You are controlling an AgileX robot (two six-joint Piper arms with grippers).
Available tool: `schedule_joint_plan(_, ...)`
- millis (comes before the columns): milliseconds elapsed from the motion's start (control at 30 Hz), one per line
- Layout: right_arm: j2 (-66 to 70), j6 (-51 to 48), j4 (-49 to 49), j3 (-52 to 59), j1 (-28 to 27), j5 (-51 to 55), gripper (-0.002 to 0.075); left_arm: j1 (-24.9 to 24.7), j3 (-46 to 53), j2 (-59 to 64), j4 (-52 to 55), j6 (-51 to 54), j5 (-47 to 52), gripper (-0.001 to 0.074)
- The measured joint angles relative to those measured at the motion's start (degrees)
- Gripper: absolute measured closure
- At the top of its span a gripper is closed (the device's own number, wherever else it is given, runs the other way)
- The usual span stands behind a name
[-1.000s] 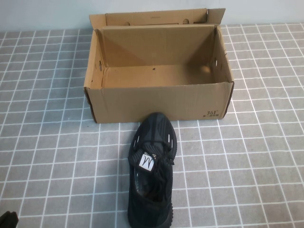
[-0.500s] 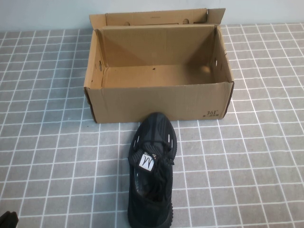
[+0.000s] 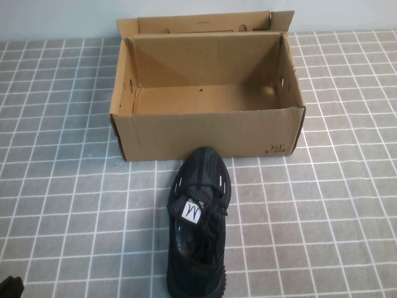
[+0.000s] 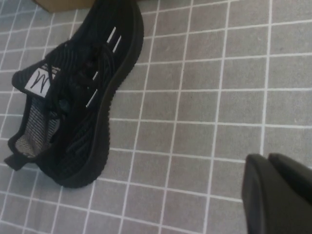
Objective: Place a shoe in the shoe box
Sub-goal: Pick up the shoe from the table
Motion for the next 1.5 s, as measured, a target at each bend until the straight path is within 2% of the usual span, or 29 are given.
schedule_joint_plan(267,14.5,-4.3,-0.5,-10.0,1.3,2.0,0.0741,0.0,0.0,0.0,0.0,0.0,0.0,0.0735)
schedule_joint_plan(467,23.0,-4.4,-2.0,-16.9,7.9,2.0,0.0742,0.0,0.0,0.0,0.0,0.0,0.0,0.0735)
schedule_joint_plan(700,31.6,-3.2,-5.5,-26.3,20.0,2.8,0.0742,0.0,0.0,0.0,0.0,0.0,0.0,0.0735)
schedule_joint_plan(900,37.7,2.1,-15.0,-33.4,33.3,6.5,0.0742,0.0,0.0,0.0,0.0,0.0,0.0,0.0735)
schedule_joint_plan(1033,40.5,2.3,-18.6,-36.1,38.9,7.6,0.0742,0.0,0.0,0.0,0.0,0.0,0.0,0.0735)
schedule_joint_plan(1133,41.9,0.7,-19.1,-37.0,40.5,7.7,0.0742,0.0,0.0,0.0,0.0,0.0,0.0,0.0735)
schedule_joint_plan(1500,43.9,-4.3,-24.2,-38.0,40.5,8.1,0.0726,0.0,0.0,0.0,0.0,0.0,0.0,0.0735)
